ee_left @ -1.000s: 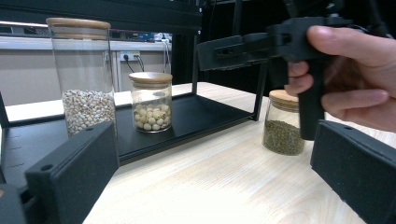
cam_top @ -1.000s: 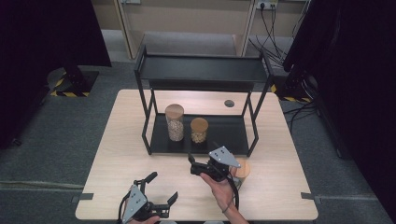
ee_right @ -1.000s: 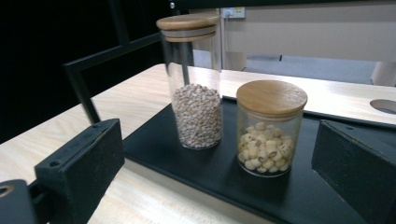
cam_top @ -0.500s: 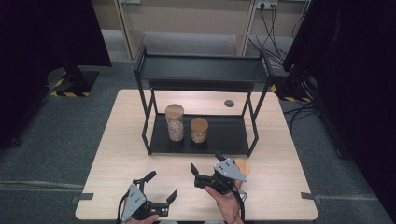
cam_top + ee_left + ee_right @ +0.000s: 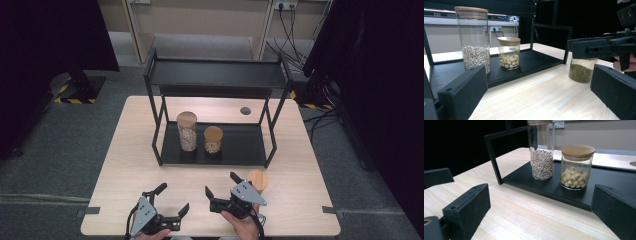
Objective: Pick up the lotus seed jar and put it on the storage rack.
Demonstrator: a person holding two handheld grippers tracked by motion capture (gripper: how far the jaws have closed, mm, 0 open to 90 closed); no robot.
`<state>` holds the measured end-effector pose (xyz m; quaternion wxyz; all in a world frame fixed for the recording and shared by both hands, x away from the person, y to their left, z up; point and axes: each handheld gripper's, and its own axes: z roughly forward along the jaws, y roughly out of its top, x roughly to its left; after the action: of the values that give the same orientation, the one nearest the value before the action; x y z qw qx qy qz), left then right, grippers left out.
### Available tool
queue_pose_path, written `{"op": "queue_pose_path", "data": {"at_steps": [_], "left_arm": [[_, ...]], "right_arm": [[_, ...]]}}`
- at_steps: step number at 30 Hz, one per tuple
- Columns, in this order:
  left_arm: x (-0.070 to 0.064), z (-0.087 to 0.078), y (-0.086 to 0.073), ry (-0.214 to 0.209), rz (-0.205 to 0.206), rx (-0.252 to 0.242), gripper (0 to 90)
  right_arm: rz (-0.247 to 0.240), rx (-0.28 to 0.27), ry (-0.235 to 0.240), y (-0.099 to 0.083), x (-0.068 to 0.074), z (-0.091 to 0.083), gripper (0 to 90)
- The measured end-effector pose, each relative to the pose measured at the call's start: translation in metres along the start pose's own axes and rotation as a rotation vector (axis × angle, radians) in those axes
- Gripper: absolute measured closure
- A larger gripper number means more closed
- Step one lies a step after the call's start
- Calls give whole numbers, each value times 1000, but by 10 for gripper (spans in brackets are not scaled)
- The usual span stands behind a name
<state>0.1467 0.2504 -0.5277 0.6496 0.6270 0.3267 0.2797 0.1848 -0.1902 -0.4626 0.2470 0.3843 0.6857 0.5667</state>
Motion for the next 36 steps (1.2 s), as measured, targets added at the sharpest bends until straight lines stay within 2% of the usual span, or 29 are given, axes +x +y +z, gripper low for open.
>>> {"op": "queue_pose_path", "data": {"at_steps": [25, 36], "left_arm": [[-1, 0, 0, -1, 3, 0, 6], [-1, -1, 0, 0, 5, -8, 6]], "right_arm": [[16, 6, -15, -9, -6, -7, 28], [6, 10, -11, -10, -4, -6, 28]]}}
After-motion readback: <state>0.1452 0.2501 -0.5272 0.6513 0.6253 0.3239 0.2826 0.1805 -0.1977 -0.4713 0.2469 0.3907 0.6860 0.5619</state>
